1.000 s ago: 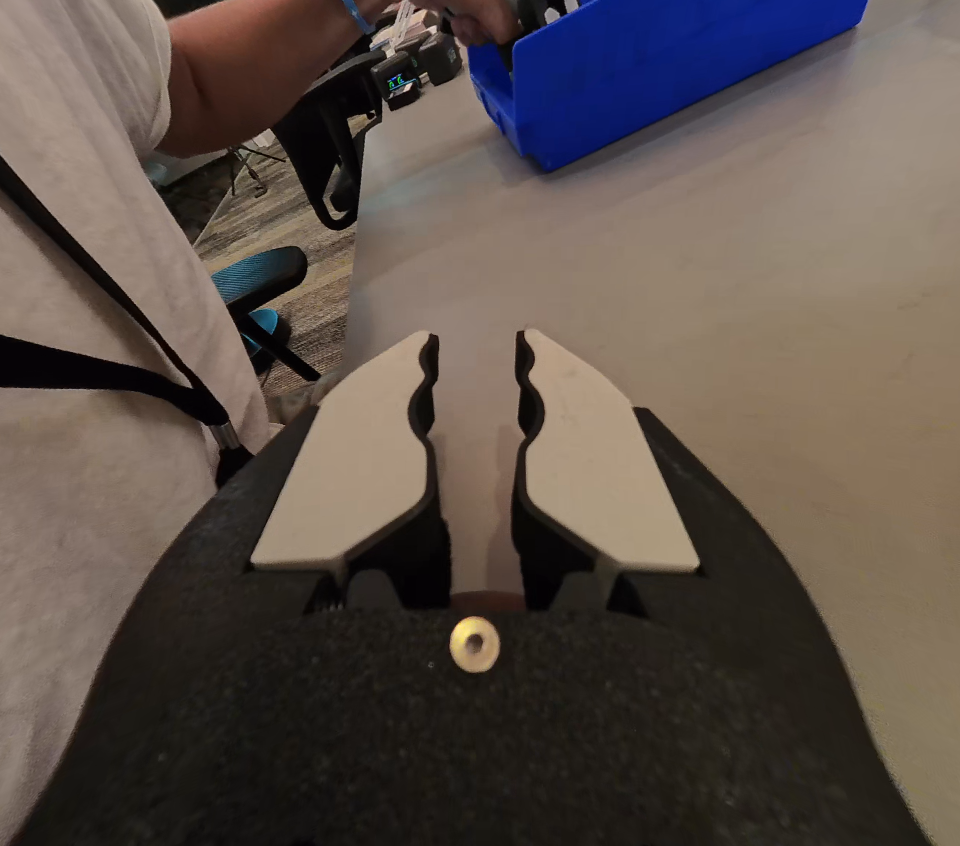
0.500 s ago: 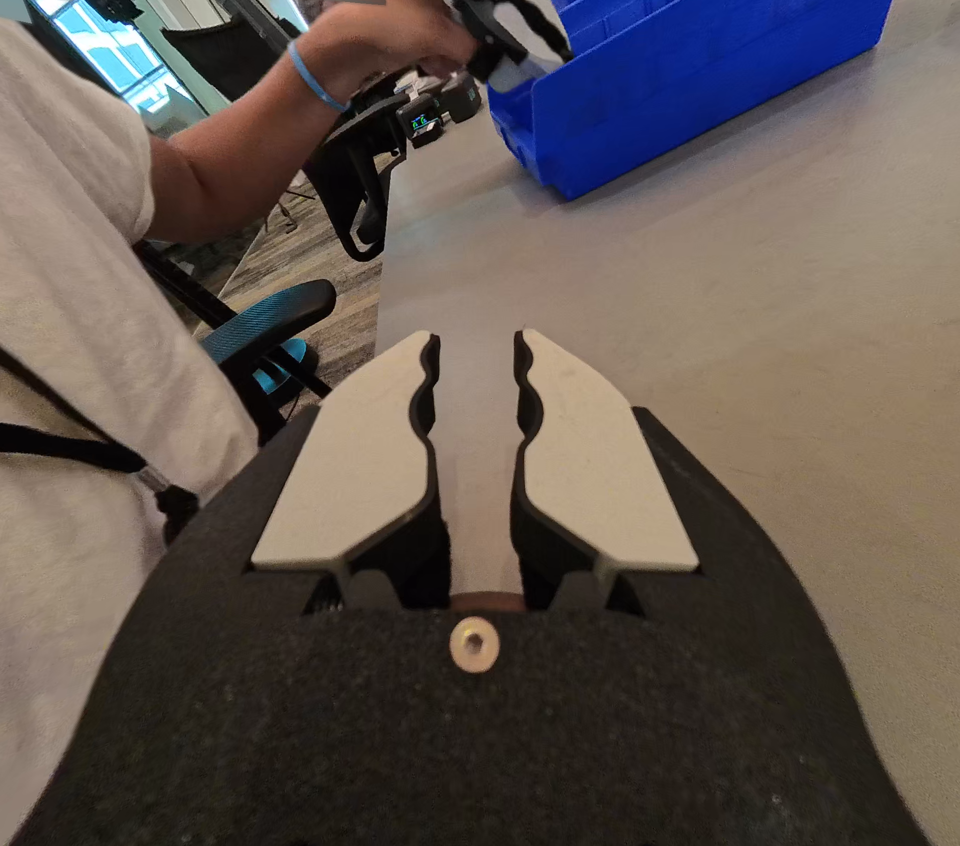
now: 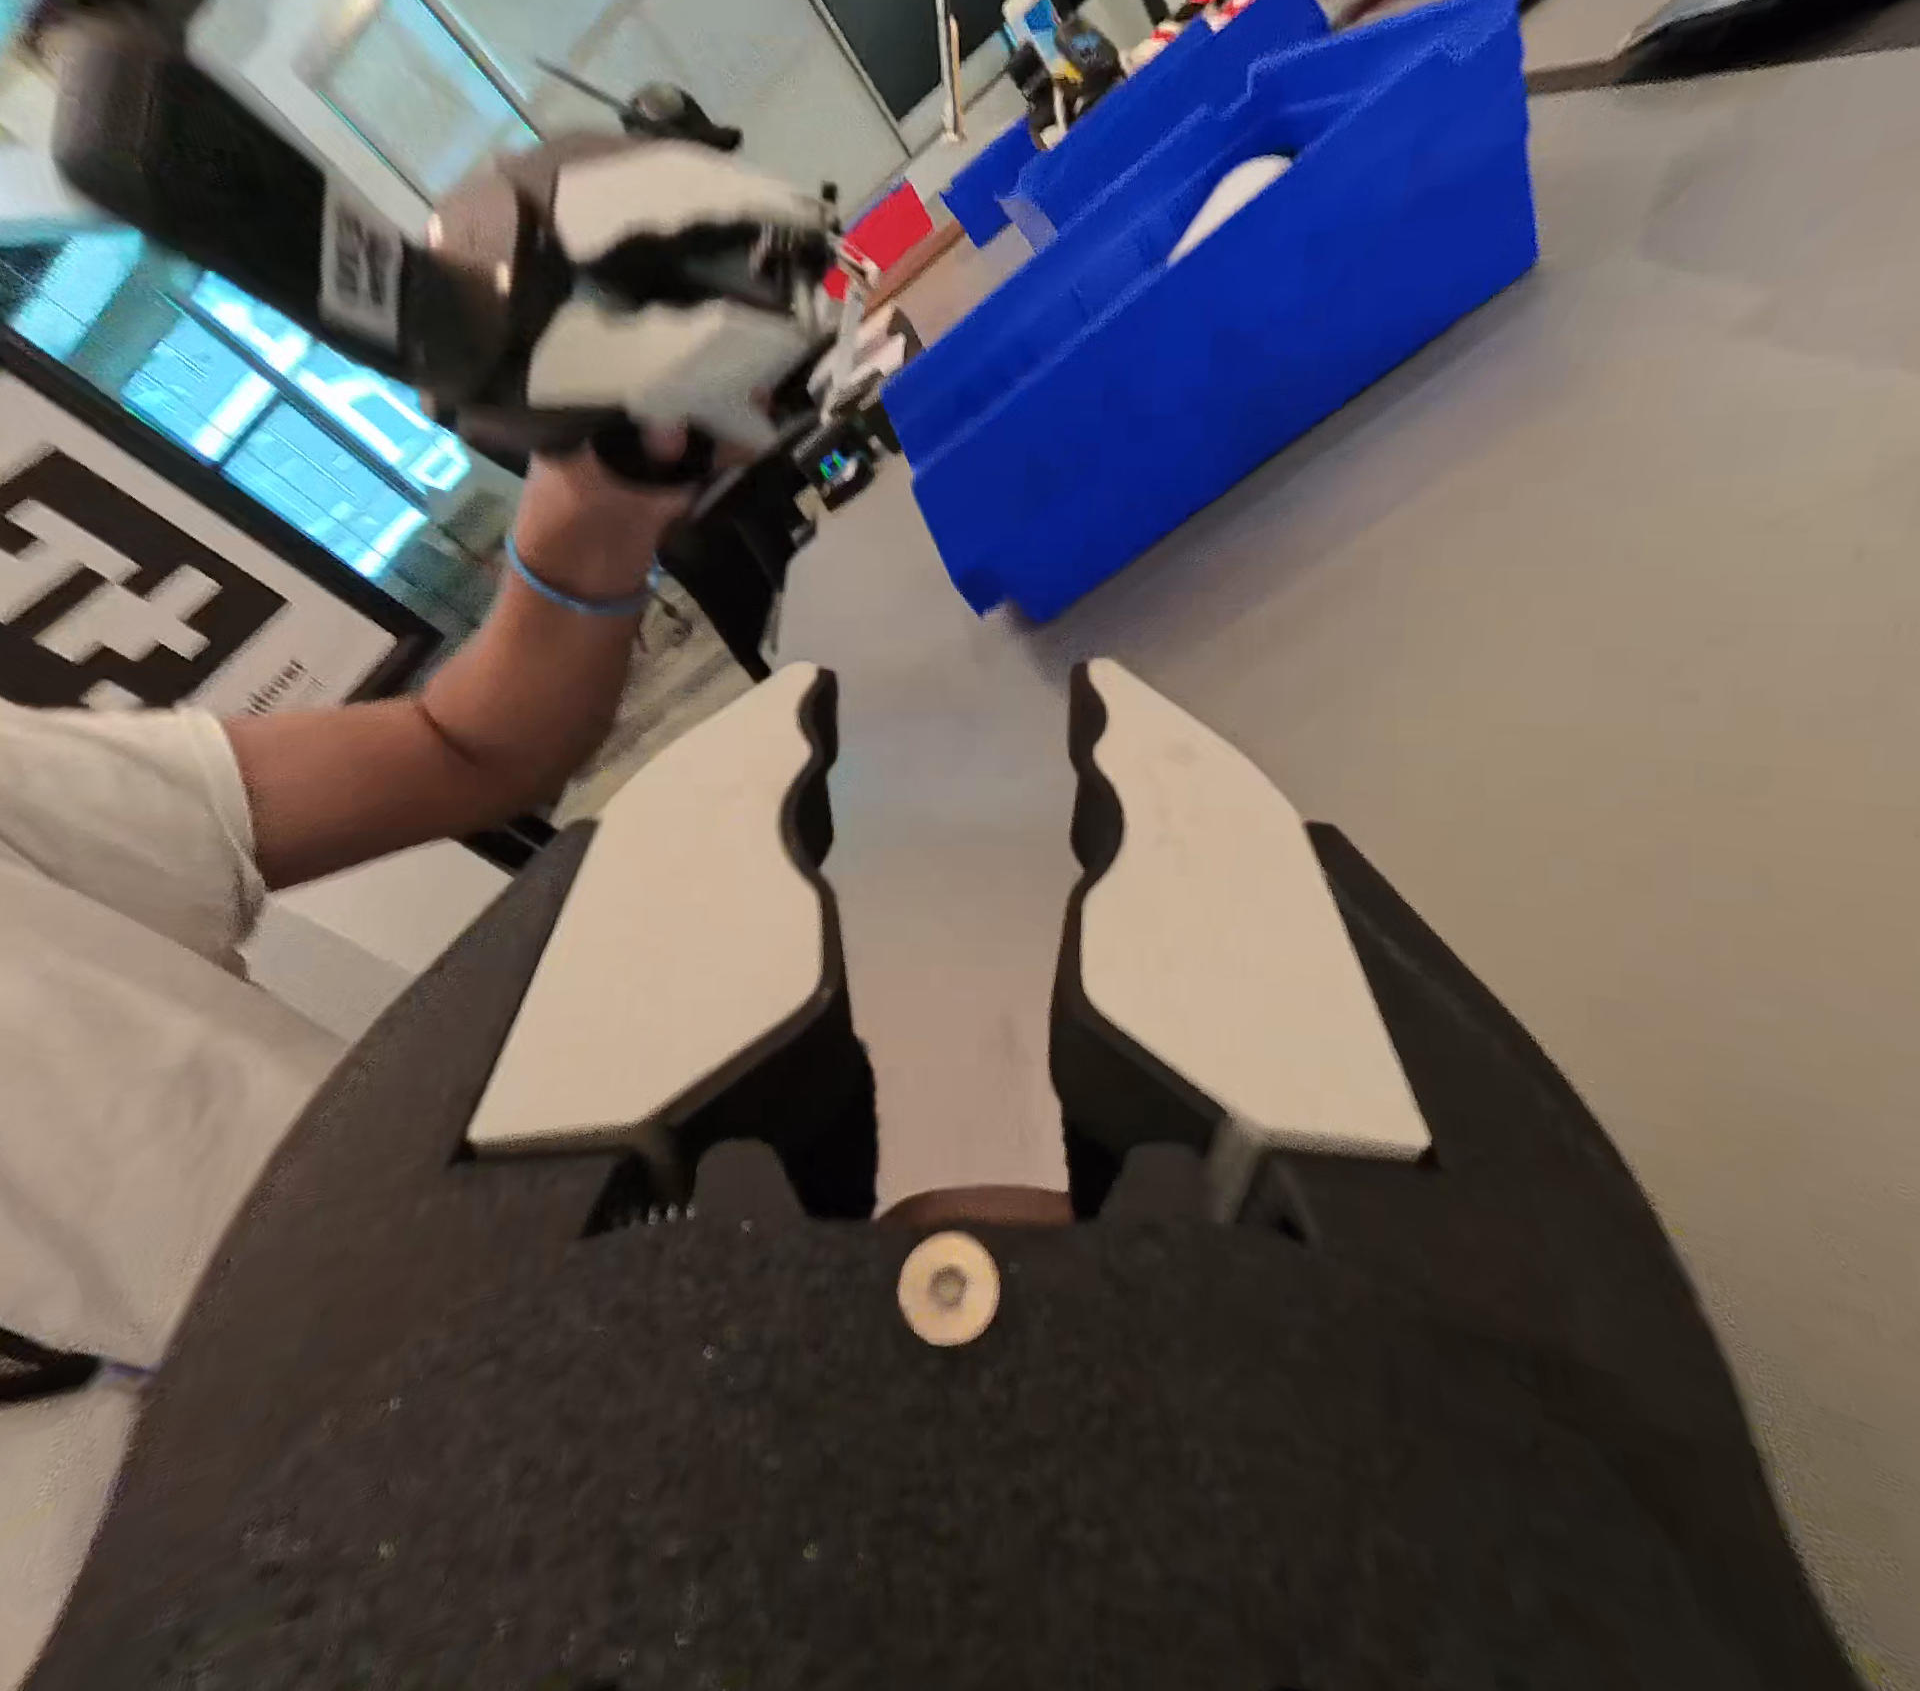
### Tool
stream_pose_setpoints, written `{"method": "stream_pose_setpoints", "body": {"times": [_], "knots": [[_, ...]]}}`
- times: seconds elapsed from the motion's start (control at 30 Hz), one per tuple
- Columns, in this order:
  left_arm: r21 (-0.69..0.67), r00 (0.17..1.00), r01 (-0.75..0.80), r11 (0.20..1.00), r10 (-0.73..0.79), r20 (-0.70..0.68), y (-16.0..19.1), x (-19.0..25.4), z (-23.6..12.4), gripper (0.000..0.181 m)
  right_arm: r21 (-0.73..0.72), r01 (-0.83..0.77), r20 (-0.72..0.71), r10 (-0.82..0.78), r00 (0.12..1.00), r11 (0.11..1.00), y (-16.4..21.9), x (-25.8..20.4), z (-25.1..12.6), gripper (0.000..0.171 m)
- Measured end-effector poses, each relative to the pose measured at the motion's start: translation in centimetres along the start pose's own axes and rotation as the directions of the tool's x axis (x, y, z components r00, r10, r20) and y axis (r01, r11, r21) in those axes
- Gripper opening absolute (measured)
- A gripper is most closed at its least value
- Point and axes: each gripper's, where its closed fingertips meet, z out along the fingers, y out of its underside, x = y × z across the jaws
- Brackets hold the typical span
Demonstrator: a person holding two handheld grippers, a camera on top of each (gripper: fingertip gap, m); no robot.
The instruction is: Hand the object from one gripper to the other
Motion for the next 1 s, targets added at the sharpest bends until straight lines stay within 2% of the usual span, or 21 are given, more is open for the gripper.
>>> {"method": "stream_pose_setpoints", "body": {"times": [0.07,0.2,0.27,0.4,0.47,0.53,0.57,0.7,0.77,0.83,0.9,0.93,1.0], "knots": [[0.061,0.996,-0.073,0.996,0.076,-0.047,-2.3,2.9,1.7,0.023,0.011,-0.028,0.077,0.027,0.997,1.0,-1.4,-0.5,0.4,0.051],[0.201,0.965,-0.207,0.957,0.234,-0.12,-5.9,8.6,3.9,0.024,-0.015,-0.141,0.344,0.138,0.929,0.99,-1.2,-3.4,-0.1,0.052],[0.232,0.956,-0.211,0.95,0.249,-0.151,-7.0,10.5,4.6,0.023,-0.011,-0.167,0.419,0.156,0.895,0.986,-0.8,-4.2,-0.9,0.052],[0.286,0.955,-0.152,0.946,0.215,-0.204,-8.6,12.9,5.4,0.023,-0.024,-0.16,0.466,0.153,0.872,0.987,0.1,-4.8,-2.2,0.051],[0.288,0.954,-0.137,0.948,0.205,-0.22,-8.8,13.7,5.9,0.023,0.005,-0.199,0.504,0.17,0.847,0.98,-0.3,-4.8,-2.9,0.042],[0.292,0.959,-0.123,0.948,0.19,-0.211,-8.9,14.0,6.4,0.023,0.012,-0.228,0.523,0.188,0.832,0.974,-0.5,-4.4,-3.5,0.023],[0.286,0.962,-0.117,0.951,0.18,-0.207,-8.8,14.1,6.7,0.024,0.006,-0.234,0.515,0.197,0.834,0.972,-0.4,-4.1,-3.6,0.023],[0.234,0.981,-0.056,0.971,0.097,-0.166,-7.6,14.1,7.8,0.025,-0.013,-0.182,0.406,0.172,0.898,0.983,0.3,-2.2,-3.4,0.023],[0.225,0.987,0.03,0.974,0.006,-0.158,-6.9,14.1,7.3,0.033,-0.004,-0.175,0.321,0.167,0.932,0.985,0.4,-0.6,-3.6,0.022],[0.212,0.978,0.165,0.963,-0.132,-0.162,-5.8,13.9,6.5,0.036,0.008,-0.13,0.096,0.129,0.987,0.991,0.7,2.5,-3.8,0.023],[0.159,0.929,0.348,0.924,-0.317,-0.194,-4.1,14.1,6.1,0.037,-0.006,0.069,-0.144,-0.069,0.987,0.998,0.7,4.6,-4.4,0.022],[0.123,0.881,0.441,0.889,-0.403,-0.248,-3.4,14.8,6.0,0.038,-0.054,0.213,-0.238,-0.22,0.946,0.975,0.6,4.8,-4.6,0.022],[0.053,0.775,0.577,0.815,-0.526,-0.35,-2.4,15.9,5.9,0.044,-0.176,0.487,-0.337,-0.517,0.787,0.855,0.2,4.0,-4.4,0.023]]}}
